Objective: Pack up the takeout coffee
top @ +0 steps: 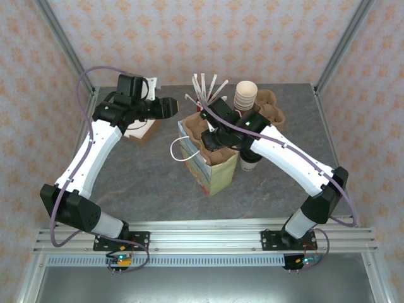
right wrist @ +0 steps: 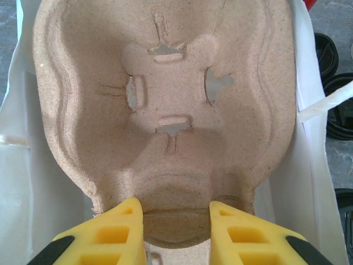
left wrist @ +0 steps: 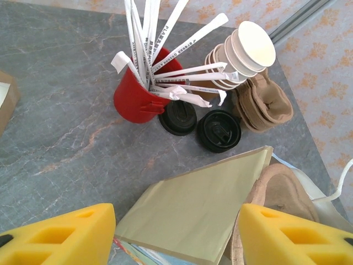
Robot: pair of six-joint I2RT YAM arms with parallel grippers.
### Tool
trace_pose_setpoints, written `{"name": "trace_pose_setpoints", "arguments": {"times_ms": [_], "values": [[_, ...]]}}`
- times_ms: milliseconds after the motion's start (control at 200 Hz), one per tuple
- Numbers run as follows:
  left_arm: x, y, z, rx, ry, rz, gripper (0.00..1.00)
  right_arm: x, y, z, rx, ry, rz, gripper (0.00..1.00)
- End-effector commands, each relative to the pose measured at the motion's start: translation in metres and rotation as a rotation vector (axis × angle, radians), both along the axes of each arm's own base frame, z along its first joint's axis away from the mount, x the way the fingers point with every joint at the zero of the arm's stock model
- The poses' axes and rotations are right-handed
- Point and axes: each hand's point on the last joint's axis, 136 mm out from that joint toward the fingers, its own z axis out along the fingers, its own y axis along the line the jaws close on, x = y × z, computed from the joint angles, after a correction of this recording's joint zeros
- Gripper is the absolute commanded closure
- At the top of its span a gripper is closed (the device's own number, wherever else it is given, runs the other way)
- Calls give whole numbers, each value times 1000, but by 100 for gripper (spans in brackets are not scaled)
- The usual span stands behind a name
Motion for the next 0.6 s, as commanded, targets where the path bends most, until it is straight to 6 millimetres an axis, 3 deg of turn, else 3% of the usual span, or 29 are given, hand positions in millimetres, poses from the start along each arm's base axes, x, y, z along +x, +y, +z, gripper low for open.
{"name": "trace_pose_setpoints", "arguments": {"times_ms": [0, 130, 596], "values": [[-9, -4, 3, -10, -13, -51, 39, -4, -4, 13, 7, -17, 0, 73], [-16, -15, -6, -39, 28, -126, 41, -3, -6, 14, -2, -22, -7, 73], [-24, -22, -31, -30, 105, -168, 46, -2, -8, 14, -10, -29, -12, 73]]}}
